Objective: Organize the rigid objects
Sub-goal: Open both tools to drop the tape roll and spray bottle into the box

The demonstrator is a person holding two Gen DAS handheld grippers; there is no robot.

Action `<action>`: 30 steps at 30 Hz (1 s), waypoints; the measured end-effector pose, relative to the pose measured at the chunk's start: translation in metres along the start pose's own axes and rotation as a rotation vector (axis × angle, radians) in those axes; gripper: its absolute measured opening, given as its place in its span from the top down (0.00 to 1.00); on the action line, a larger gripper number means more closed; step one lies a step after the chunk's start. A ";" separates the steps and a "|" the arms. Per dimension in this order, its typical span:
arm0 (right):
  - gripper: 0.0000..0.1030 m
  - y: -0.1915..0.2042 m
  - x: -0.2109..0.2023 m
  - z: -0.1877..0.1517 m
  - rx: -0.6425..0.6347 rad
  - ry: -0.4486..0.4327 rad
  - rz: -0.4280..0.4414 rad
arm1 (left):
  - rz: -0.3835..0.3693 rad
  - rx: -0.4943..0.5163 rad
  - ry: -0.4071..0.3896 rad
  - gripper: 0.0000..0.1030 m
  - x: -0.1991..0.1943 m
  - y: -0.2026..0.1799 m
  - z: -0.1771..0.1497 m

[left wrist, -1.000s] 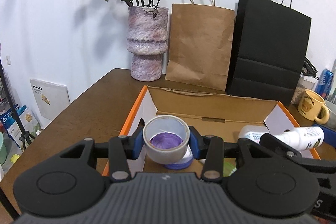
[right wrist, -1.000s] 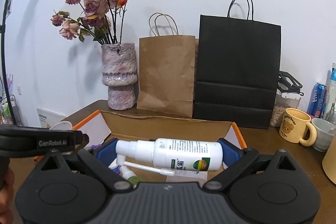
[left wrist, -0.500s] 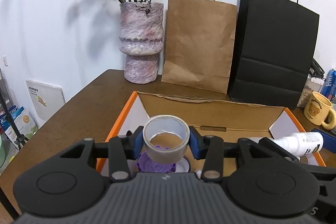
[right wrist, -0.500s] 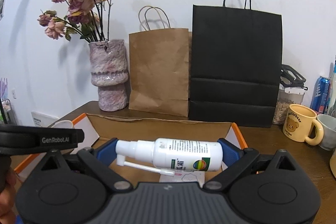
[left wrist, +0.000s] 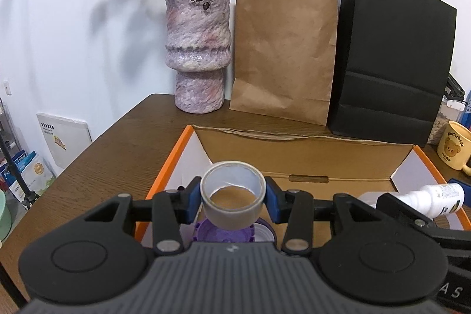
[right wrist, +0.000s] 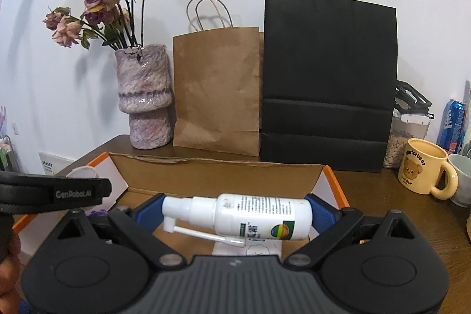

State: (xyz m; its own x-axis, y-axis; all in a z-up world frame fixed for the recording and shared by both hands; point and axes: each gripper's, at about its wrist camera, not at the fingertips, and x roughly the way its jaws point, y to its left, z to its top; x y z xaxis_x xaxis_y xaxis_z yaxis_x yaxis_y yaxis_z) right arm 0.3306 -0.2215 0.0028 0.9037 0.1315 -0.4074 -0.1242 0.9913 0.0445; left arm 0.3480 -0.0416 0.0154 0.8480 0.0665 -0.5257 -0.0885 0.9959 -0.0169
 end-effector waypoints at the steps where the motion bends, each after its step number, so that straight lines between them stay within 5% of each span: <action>1: 0.05 0.000 0.000 0.000 0.000 0.001 0.002 | 0.001 0.002 0.001 0.56 0.000 0.000 0.000; 5: 0.04 0.000 0.001 -0.002 0.003 0.006 0.002 | 0.016 0.013 0.001 0.50 0.002 -0.001 -0.001; 9: 0.00 -0.002 0.001 -0.002 0.009 -0.005 -0.021 | 0.044 0.016 -0.018 0.13 0.000 -0.001 -0.002; 12: 0.00 -0.003 0.002 -0.002 0.010 -0.005 -0.042 | 0.051 0.020 -0.038 0.00 -0.004 -0.002 -0.002; 30: 0.00 -0.006 0.000 -0.002 0.033 -0.010 -0.039 | 0.046 0.015 -0.044 0.00 -0.006 0.000 -0.002</action>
State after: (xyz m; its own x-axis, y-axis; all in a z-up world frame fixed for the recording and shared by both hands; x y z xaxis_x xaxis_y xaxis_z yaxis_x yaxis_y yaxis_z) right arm 0.3306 -0.2278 0.0002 0.9116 0.0925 -0.4006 -0.0751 0.9954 0.0589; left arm 0.3423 -0.0418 0.0170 0.8653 0.1145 -0.4880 -0.1204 0.9925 0.0194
